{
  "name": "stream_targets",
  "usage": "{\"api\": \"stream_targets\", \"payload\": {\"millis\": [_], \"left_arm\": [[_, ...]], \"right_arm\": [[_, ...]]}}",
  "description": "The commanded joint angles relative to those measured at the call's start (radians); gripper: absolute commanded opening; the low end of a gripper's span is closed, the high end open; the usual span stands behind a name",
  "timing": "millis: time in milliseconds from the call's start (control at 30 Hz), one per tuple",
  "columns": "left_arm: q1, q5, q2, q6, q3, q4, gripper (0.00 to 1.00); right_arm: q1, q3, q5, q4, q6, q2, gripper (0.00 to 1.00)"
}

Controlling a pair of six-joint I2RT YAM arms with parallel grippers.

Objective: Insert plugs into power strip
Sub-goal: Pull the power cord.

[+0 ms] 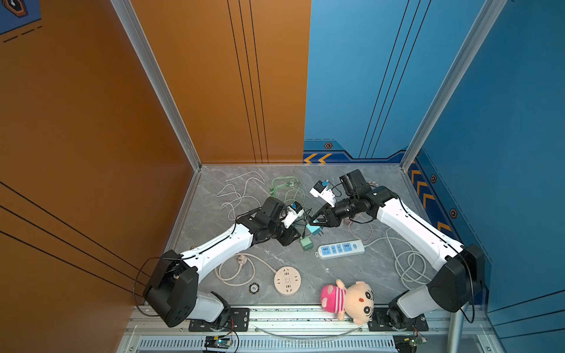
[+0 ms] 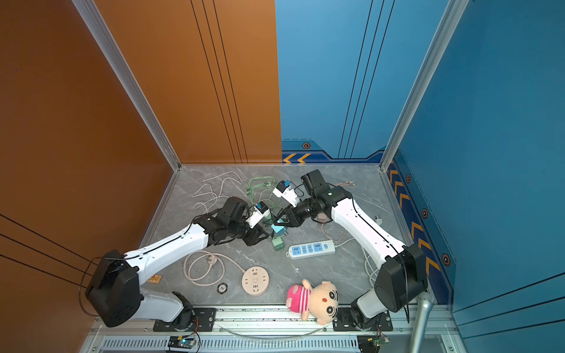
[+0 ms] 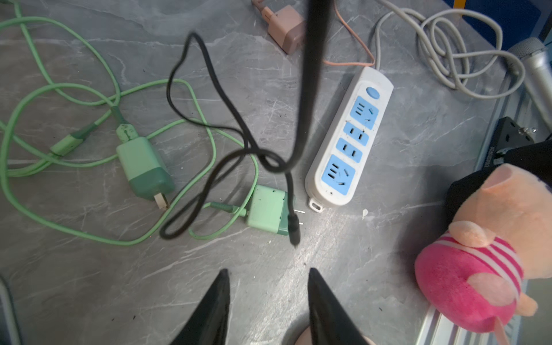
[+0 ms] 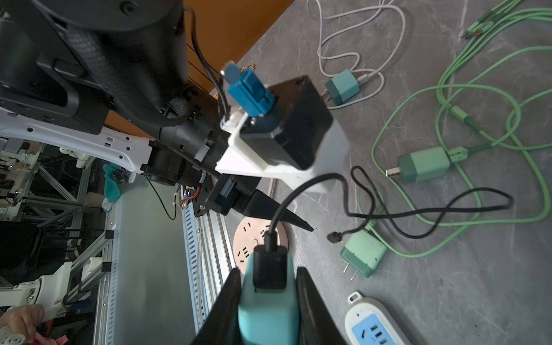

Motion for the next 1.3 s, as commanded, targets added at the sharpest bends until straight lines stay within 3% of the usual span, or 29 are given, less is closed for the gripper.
{"api": "stream_targets", "payload": {"millis": [0,200,667,1100,1267], "left_arm": [[0.008,-0.016,-0.059,0.019,-0.056,0.055,0.46],[0.022,-0.009,-0.158,0.068,-0.167,0.124,0.52],[0.043,-0.036,-0.226,0.065,-0.332,0.423,0.53],[0.077,0.049,-0.058,0.055,-0.324,0.669,0.51],[0.089,0.102,-0.004,0.020,-0.318,0.761,0.40]], "right_arm": [[-0.006,-0.002,0.010,0.016,0.009,-0.031,0.00],[-0.014,0.018,-0.016,0.016,0.020,-0.037,0.00],[0.019,0.057,-0.009,0.020,0.063,-0.014,0.00],[0.049,0.055,-0.014,0.019,0.071,-0.016,0.00],[0.048,0.047,-0.010,0.018,0.067,-0.030,0.00]]}}
